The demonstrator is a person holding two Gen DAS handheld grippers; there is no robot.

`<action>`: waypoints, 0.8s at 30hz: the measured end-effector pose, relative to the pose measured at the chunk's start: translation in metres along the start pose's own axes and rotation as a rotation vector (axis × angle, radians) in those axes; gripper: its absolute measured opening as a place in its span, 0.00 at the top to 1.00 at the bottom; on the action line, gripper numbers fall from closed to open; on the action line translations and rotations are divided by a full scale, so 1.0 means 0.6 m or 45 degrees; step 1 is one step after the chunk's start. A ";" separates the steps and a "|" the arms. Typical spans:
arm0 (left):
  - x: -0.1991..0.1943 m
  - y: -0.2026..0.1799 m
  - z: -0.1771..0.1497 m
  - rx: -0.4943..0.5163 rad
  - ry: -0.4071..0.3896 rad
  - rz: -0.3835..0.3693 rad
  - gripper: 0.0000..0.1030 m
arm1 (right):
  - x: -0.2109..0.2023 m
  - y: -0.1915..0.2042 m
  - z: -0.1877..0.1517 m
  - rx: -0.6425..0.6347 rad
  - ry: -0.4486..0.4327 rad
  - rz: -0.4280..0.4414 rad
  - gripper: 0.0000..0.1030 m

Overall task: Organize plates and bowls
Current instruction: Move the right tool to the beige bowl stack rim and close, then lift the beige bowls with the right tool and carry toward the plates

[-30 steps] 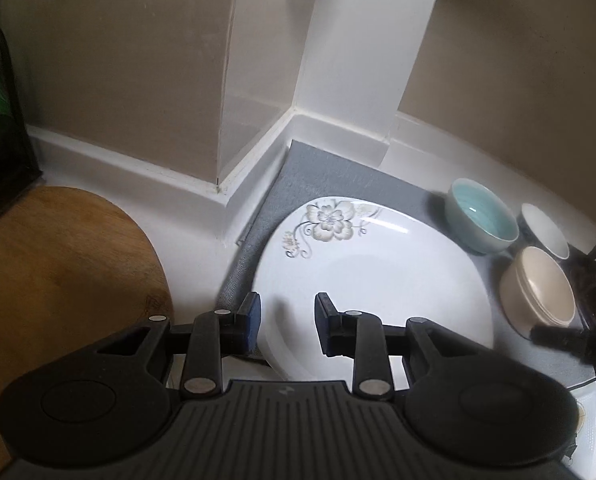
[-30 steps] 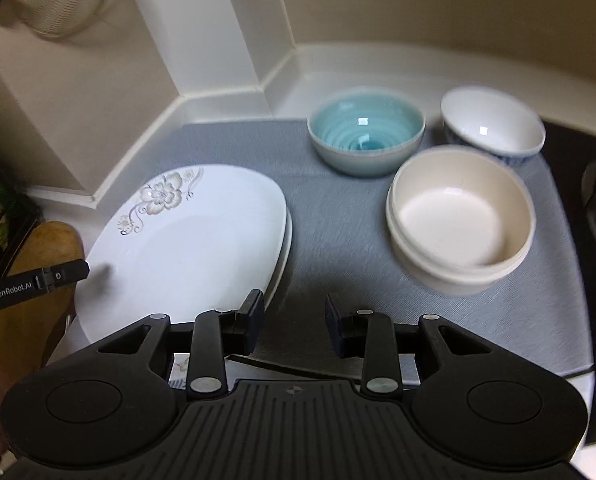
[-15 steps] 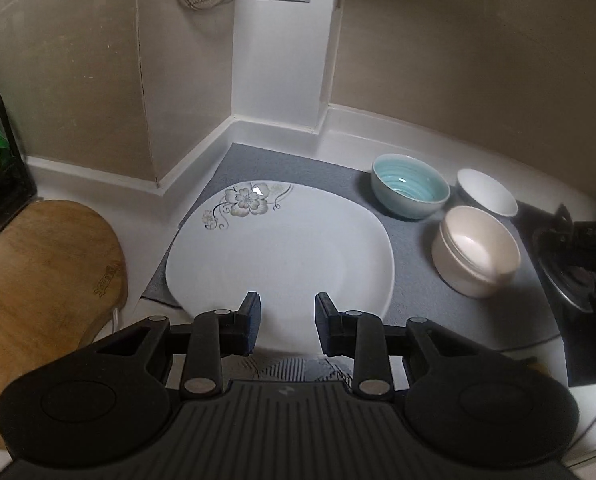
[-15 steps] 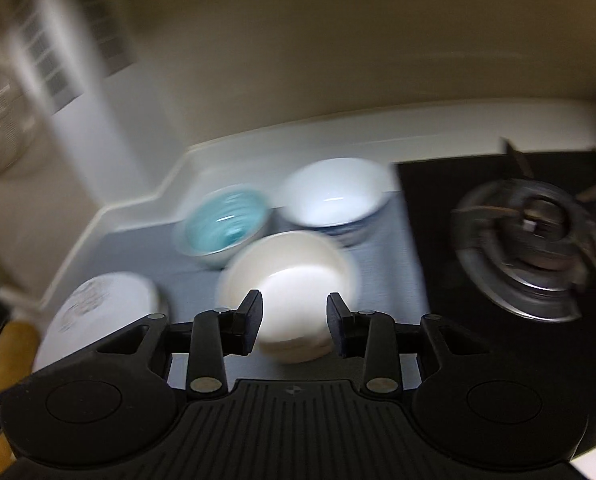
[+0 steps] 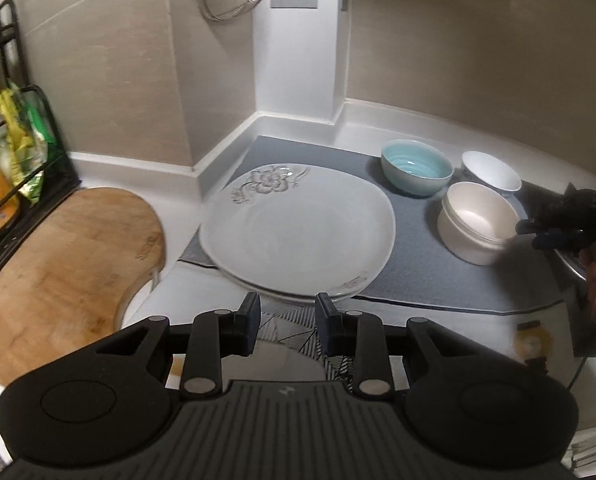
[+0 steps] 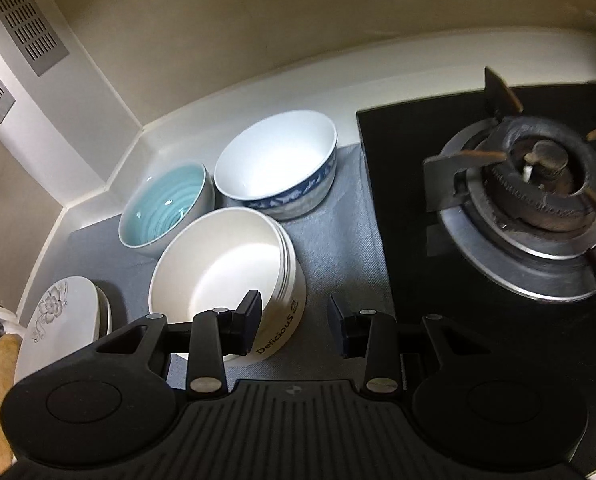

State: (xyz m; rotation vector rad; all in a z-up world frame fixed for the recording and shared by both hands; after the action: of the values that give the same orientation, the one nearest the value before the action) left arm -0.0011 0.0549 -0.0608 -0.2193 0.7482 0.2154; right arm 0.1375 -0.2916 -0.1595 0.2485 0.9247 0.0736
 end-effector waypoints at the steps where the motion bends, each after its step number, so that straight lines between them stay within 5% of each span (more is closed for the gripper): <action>1: -0.003 0.002 -0.002 -0.001 -0.003 0.009 0.68 | 0.003 0.001 -0.002 0.004 0.008 0.007 0.62; 7: -0.020 0.002 -0.006 0.003 -0.010 0.030 0.68 | 0.013 0.008 -0.002 -0.009 0.021 0.052 0.63; 19: -0.024 -0.040 -0.008 0.067 -0.012 -0.022 0.68 | -0.006 0.029 -0.015 -0.042 -0.004 0.117 0.93; 24: -0.023 -0.057 -0.014 0.074 -0.010 -0.045 0.68 | -0.021 0.030 -0.033 -0.064 0.010 0.131 0.95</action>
State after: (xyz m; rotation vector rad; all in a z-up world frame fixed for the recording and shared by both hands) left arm -0.0070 0.0185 -0.0529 -0.1759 0.7413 0.1606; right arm 0.1149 -0.2729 -0.1567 0.2494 0.9167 0.1922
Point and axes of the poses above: each gripper's, at about its wrist camera, not at the fingertips, and x roughly the way its jaws point, y to its left, z to its top, the point moved 9 cm from there along x, roughly the way its jaws point, and after that the axes turned 13 degrees about -x, right-handed, at the moved point
